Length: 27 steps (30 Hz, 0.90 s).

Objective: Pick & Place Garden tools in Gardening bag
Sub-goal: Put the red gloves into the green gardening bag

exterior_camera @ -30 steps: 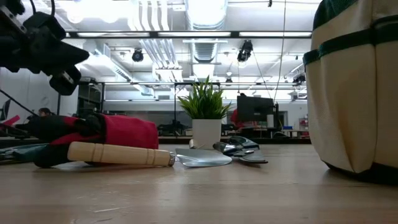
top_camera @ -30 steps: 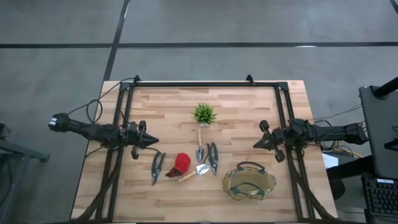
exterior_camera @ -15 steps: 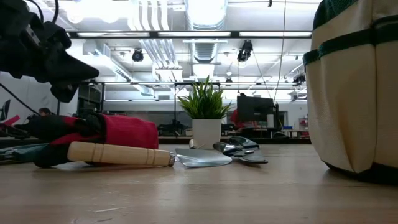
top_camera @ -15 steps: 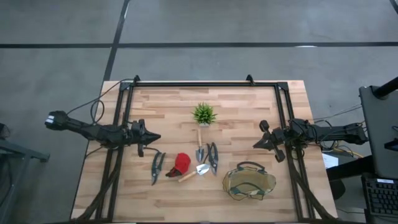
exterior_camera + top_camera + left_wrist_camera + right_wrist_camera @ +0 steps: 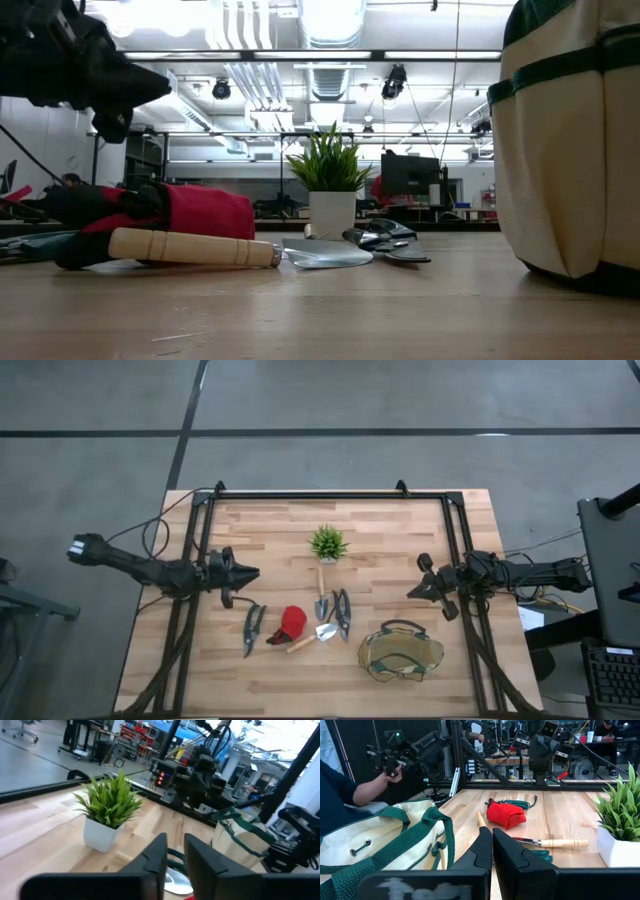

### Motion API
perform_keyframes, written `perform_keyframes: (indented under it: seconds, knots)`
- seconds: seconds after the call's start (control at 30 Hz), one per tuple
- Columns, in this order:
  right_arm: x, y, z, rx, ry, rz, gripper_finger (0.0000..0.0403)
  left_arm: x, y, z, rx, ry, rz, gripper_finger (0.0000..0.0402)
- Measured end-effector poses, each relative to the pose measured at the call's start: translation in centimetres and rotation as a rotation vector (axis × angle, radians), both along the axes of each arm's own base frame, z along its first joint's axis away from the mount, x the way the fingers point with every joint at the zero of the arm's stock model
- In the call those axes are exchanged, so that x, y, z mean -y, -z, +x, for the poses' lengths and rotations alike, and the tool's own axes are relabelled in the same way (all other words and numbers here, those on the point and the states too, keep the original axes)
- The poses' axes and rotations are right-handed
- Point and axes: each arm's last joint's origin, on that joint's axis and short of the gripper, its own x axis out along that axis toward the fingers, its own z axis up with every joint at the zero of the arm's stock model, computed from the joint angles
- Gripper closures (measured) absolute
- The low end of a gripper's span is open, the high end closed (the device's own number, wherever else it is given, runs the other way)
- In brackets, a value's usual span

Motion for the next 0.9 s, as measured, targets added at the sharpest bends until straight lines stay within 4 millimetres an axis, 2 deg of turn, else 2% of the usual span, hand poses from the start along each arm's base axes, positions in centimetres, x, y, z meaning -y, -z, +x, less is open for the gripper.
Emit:
perform_keyframes:
  seconds: [0.13, 0.23, 0.37, 0.5, 0.67, 0.77, 0.9]
  knots:
    - [0.0, 0.0, 0.0, 0.001, 0.0, 0.0, 0.0394, 0.6, 0.2, 0.8, -0.052, 0.03, -0.031, 0.0257]
    - [0.0, 0.0, 0.0, 0.001, 0.0, 0.0, 0.0394, 1.0, -0.2, 1.7, -0.102, 0.036, 0.017, 0.0208]
    - [0.0, 0.0, 0.0, 0.001, 0.0, 0.0, 0.0394, 1.5, -1.4, 3.4, -0.158, 0.055, 0.059, 0.0166]
    - [0.0, 0.0, 0.0, 0.001, 0.0, 0.0, 0.0394, 2.4, -2.8, 5.5, -0.188, 0.118, 0.084, 0.0156]
    - [0.0, 0.0, 0.0, -0.001, 0.0, 0.0, 0.0394, 3.5, -2.6, 8.3, -0.363, 0.143, 0.132, 0.0159]
    - [0.0, 0.0, 0.0, 0.0, 0.0, 0.0, 0.0394, 3.9, -1.6, 9.7, -0.484, 0.144, 0.162, 0.016]
    - [0.0, 0.0, 0.0, 0.001, 0.0, 0.0, 0.0394, 4.4, -1.1, 11.3, -0.557, 0.143, 0.179, 0.016]
